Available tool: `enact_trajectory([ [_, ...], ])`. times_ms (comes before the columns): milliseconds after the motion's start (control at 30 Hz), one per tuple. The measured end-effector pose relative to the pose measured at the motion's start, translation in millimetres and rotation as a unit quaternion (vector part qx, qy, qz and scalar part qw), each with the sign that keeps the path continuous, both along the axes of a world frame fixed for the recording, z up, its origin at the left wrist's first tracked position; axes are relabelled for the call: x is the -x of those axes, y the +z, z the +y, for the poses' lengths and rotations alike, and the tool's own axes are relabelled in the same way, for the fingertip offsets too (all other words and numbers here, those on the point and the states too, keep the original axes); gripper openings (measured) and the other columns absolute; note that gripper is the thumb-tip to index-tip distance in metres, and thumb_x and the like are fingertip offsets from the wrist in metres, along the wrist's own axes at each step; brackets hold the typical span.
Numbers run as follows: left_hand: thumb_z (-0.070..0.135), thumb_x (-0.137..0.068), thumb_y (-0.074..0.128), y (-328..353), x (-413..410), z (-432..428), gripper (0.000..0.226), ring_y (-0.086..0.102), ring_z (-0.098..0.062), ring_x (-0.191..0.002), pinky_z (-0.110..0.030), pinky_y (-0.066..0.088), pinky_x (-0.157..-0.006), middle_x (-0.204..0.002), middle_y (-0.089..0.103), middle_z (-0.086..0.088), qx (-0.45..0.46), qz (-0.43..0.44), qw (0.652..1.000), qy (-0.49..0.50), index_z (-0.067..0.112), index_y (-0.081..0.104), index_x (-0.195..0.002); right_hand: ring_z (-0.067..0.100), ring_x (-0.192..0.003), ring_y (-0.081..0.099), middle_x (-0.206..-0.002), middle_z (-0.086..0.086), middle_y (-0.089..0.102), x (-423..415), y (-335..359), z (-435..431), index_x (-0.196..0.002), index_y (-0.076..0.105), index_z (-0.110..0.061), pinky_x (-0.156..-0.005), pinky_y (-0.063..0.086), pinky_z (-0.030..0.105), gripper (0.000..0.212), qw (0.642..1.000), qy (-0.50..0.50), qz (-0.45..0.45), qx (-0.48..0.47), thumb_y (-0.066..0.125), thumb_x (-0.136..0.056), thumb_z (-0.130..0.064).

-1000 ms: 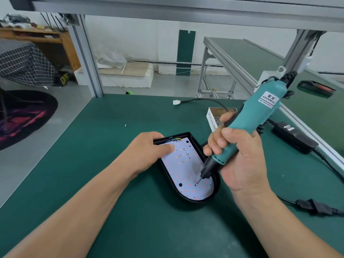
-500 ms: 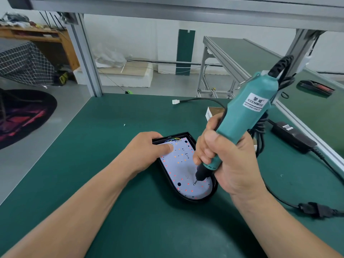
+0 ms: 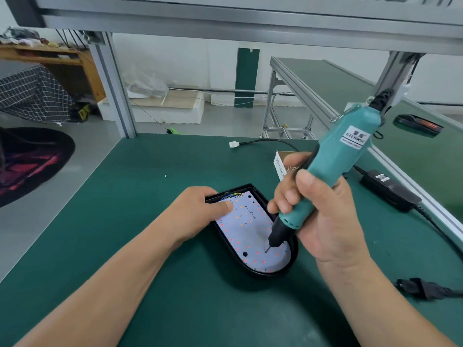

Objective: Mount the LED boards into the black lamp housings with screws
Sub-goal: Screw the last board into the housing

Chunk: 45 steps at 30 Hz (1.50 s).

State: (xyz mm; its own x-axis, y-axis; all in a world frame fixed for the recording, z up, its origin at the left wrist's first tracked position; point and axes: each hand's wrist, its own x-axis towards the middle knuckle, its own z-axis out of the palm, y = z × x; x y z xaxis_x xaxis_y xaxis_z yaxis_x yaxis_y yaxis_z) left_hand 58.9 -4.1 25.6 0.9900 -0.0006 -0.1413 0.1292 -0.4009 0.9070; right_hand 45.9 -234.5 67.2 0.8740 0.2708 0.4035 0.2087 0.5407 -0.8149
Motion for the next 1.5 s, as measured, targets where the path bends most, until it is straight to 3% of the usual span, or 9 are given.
enact_trajectory([
  [200,0.049,-0.074,0.075,2,3,-1,0.055,0.039,-0.020,-0.068,-0.039,0.028,-0.071,-0.072,0.046,-0.003,0.004,-0.003,1.000,-0.013,-0.001,0.055,-0.084,0.026,-0.062,0.058,-0.068,0.006,0.058,10,4,4,-0.113,0.067,-0.015,-0.071,0.054,0.049,0.030,0.990,-0.016,-0.120,0.065,0.082,-0.092,-0.030],
  [433,0.047,-0.077,0.079,11,4,8,0.041,0.055,-0.017,-0.077,-0.038,0.037,-0.079,-0.083,0.064,-0.002,0.024,0.005,0.998,-0.063,0.010,0.073,-0.094,0.013,-0.044,0.043,-0.073,0.008,0.058,-25,20,-43,-0.101,0.061,-0.008,-0.045,0.046,0.028,0.022,0.989,-0.075,0.105,0.069,0.069,-0.085,-0.021],
  [633,0.093,-0.074,0.053,13,5,14,0.073,0.066,-0.006,-0.091,-0.032,0.047,-0.088,-0.101,0.074,0.020,-0.036,0.052,0.998,-0.016,0.032,0.077,-0.107,0.015,-0.047,0.046,-0.073,0.008,0.056,-39,2,-50,-0.101,0.061,-0.006,-0.046,0.049,0.030,0.031,0.976,-0.063,0.169,0.119,0.079,-0.083,-0.022],
  [733,0.092,-0.073,0.051,11,0,26,0.072,0.049,-0.010,-0.062,-0.031,0.040,-0.070,-0.060,0.055,0.022,-0.028,0.038,0.998,0.038,0.025,0.074,-0.089,0.017,-0.047,0.045,-0.077,0.012,0.059,-39,-6,-38,-0.099,0.060,-0.007,-0.047,0.048,0.031,0.029,0.971,-0.054,0.189,0.136,0.082,-0.083,-0.019],
  [833,0.084,-0.083,0.059,5,-1,24,0.066,0.045,-0.012,-0.060,-0.032,0.037,-0.064,-0.061,0.047,0.015,-0.103,0.012,0.994,0.018,0.019,0.059,-0.071,0.021,-0.047,0.049,-0.090,0.018,0.073,-34,-7,-32,-0.097,0.064,-0.008,-0.049,0.050,0.034,0.022,0.956,-0.059,0.154,0.242,0.081,-0.089,-0.020],
  [1000,0.085,-0.071,0.058,5,-3,4,0.066,0.044,-0.008,-0.055,-0.031,0.036,-0.059,-0.059,0.049,0.015,-0.167,-0.025,0.986,-0.015,0.019,0.063,-0.076,0.017,-0.045,0.058,-0.060,0.004,0.067,-26,-4,-23,-0.091,0.056,-0.021,-0.047,0.045,0.027,0.040,0.856,-0.104,0.046,0.504,0.074,-0.081,-0.056],
  [1133,0.072,-0.075,0.065,8,1,-1,0.068,0.030,-0.019,-0.062,-0.035,0.022,-0.062,-0.065,0.032,0.001,-0.118,-0.015,0.991,-0.059,0.009,0.040,-0.066,0.001,-0.056,0.056,-0.069,-0.009,0.062,-25,-10,-13,-0.085,0.054,-0.029,-0.050,0.037,0.020,0.035,0.751,-0.145,-0.055,0.641,0.076,-0.083,-0.057],
  [1333,0.048,-0.079,0.076,15,4,-4,0.055,0.041,-0.016,-0.071,-0.036,0.029,-0.073,-0.075,0.046,-0.006,0.022,-0.001,0.996,-0.082,-0.005,0.060,-0.084,0.004,-0.045,0.051,-0.057,-0.018,0.054,-28,-10,-19,-0.084,0.055,-0.021,-0.042,0.038,0.014,0.025,0.812,-0.115,-0.011,0.571,0.077,-0.077,-0.028],
  [1500,0.047,-0.080,0.074,13,7,-9,0.053,0.045,-0.015,-0.070,-0.034,0.033,-0.071,-0.075,0.051,-0.001,-0.004,0.005,0.994,-0.109,-0.004,0.064,-0.093,0.006,-0.047,0.031,-0.054,-0.016,0.037,-29,-11,-19,-0.072,0.042,-0.024,-0.043,0.029,0.016,0.035,0.831,-0.131,-0.022,0.540,0.077,-0.072,-0.027],
])
